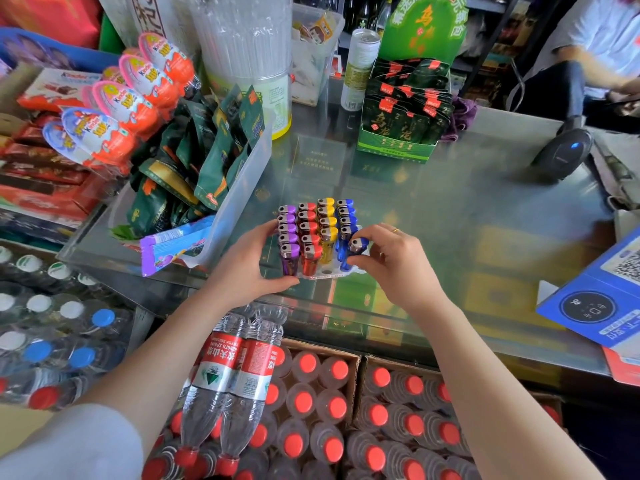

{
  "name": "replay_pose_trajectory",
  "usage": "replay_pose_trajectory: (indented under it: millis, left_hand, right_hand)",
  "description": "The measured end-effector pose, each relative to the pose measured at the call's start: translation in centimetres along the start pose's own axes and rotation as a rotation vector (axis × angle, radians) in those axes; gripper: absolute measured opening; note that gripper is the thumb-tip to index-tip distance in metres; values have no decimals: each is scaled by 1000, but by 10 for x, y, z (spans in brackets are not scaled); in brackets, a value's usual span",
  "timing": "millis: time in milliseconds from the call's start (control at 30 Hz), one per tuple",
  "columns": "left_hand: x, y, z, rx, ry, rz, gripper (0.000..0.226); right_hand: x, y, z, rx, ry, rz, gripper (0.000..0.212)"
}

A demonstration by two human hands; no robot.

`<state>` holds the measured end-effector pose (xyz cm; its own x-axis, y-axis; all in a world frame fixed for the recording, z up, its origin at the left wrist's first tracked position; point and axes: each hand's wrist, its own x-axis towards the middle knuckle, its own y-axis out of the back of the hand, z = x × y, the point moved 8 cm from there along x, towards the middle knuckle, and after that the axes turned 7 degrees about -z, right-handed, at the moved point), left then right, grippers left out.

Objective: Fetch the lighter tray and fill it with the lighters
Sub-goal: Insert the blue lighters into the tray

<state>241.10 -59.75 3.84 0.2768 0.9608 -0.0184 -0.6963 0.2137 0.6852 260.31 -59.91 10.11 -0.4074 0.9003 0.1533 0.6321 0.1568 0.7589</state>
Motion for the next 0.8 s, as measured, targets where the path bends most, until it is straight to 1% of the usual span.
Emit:
replay_pose_trajectory:
  millis: [67, 233, 300, 400, 567, 667, 800]
  left_hand:
    - [0, 0, 0, 3, -2, -2, 84]
    - [-1, 2, 5, 10, -13, 15, 82]
    - [-2, 2, 6, 15, -10, 14, 82]
    - [-2, 2, 7, 23, -2, 14, 82]
    - [-1, 1, 4, 32, 12, 2, 82]
    - [-2, 1, 4, 37, 17, 1, 82]
    - [-3, 2, 8, 33, 21, 7, 83]
  right_hand:
    - [-1, -3, 2, -14, -7, -28, 17]
    - [-1, -5, 12, 63, -92, 21, 19]
    - [-4, -9, 18, 160, -133, 55, 21]
    - [-10, -12, 26, 280, -165, 117, 29]
    - [-2, -12, 27, 253, -110, 34, 22]
    - [4, -11, 21, 158, -35, -53, 22]
    - [3, -9, 24, 84, -19, -39, 26]
